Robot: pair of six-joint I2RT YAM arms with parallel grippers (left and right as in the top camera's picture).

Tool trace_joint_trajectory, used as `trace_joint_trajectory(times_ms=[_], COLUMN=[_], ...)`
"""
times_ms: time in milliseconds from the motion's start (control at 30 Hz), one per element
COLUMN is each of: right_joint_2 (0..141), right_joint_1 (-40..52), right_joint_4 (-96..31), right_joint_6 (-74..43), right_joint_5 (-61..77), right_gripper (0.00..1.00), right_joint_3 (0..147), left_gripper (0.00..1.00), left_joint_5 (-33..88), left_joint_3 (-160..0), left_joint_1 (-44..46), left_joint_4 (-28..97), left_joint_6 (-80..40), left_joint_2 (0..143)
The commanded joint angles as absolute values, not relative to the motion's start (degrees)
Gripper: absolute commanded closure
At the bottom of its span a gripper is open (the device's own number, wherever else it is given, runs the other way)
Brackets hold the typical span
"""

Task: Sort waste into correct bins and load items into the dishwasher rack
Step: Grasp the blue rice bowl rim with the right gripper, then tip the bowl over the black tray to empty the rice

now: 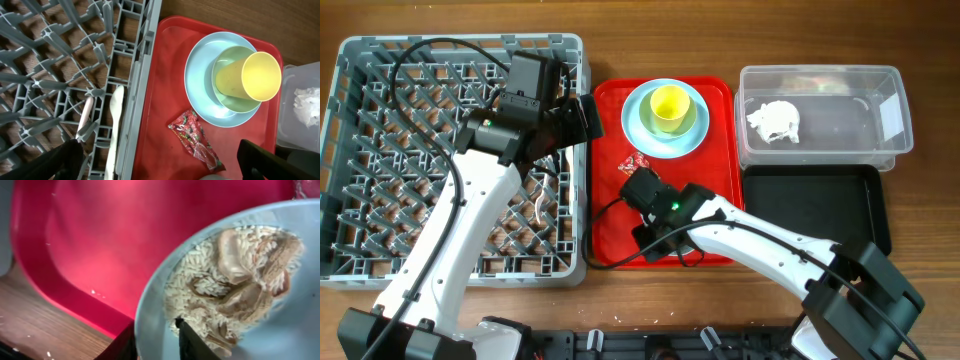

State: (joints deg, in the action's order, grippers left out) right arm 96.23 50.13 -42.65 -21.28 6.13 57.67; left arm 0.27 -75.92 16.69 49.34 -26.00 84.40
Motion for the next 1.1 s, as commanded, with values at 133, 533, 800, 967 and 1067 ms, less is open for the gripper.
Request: trace_joint_trajectory(times_ms=[133, 533, 800, 967, 1067], right_joint_2=[96.97, 93.12, 80.05, 72.18, 68.95], right_joint_1=[50.35, 50.13, 41.8, 30.76, 22.28], right_joint_4=[-44.38, -48.77, -57.71, -60.51, -61.06], right_joint_6=[-21.17, -27.27, -28.88, -28.91, -28.36], right_joint_5=[1.69, -4.12, -9.41, -8.91, -5.41], right_gripper=[0.79, 0.96, 0.96, 0.96, 0.96], right_joint_3=[57.23, 60.14, 62.33, 62.3, 62.3], left_gripper=[0.0, 0.0, 0.0, 0.0, 0.0], left_joint_5=[-0.05, -0.05, -0.05, -0.05, -0.05], left_joint_3=[-76.42, -76.42, -76.42, -76.42, -76.4], left_joint_1=[16.43, 16.45, 16.45, 16.45, 16.43], left_joint_4=[49.34, 49.34, 49.34, 49.34, 49.34], left_joint_6=[-25.71, -25.71, -25.71, -25.71, -25.71], left_joint_2=[83.26, 83.26, 83.26, 83.26, 83.26])
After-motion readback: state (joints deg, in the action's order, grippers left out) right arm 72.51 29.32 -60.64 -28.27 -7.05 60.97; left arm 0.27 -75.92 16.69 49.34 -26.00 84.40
